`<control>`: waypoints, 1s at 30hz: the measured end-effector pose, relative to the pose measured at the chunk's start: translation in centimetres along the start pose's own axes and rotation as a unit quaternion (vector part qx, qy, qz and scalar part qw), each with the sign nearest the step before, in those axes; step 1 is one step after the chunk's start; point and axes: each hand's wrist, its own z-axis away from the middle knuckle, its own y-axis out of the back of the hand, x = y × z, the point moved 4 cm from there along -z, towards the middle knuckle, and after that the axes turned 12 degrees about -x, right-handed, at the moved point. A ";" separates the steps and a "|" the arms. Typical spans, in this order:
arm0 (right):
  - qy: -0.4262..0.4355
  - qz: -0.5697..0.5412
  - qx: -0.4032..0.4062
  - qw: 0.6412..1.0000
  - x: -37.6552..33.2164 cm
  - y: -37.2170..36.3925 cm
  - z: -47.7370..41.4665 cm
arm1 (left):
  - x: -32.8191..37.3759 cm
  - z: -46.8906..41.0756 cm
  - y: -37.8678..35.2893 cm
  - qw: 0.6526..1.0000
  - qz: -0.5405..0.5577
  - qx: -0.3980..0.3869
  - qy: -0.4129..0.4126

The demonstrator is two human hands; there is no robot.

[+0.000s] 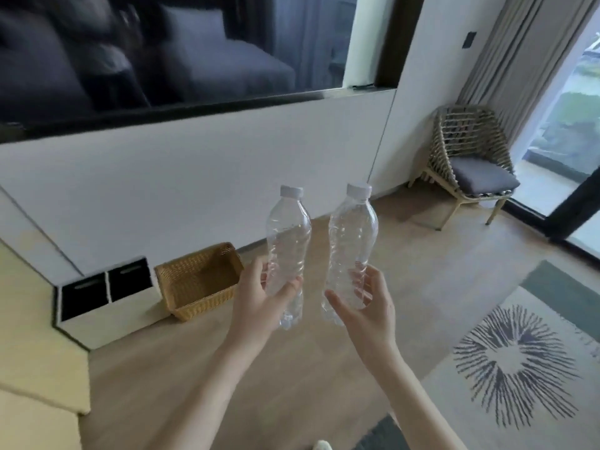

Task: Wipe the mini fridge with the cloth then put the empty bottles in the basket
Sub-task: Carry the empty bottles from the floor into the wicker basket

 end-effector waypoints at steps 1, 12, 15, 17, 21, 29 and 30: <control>0.002 -0.002 -0.029 1.000 0.3 -0.2 -2.0 | 0.0 -0.9 0.2 1.000 -0.002 0.030 0.009; 0.026 -0.030 -0.307 0.951 1.9 -10.3 -15.4 | -4.2 -2.5 7.1 0.940 -0.050 0.309 0.135; 0.022 -0.033 -0.347 0.937 2.3 -13.9 -17.8 | -6.0 -3.4 9.0 0.926 -0.037 0.332 0.175; 0.025 -0.037 -0.365 0.930 2.3 -16.5 -19.6 | -7.2 -4.6 10.7 0.915 -0.039 0.356 0.187; 0.037 -0.035 -0.389 0.920 2.3 -21.4 -23.3 | -10.0 -8.3 14.1 0.907 -0.029 0.372 0.194; 0.020 -0.014 -0.387 0.922 2.0 -30.3 -33.9 | -14.9 -19.2 22.8 0.917 -0.028 0.351 0.186; 0.015 -0.015 -0.388 0.921 2.0 -31.2 -35.1 | -15.5 -20.4 23.8 0.919 -0.032 0.347 0.187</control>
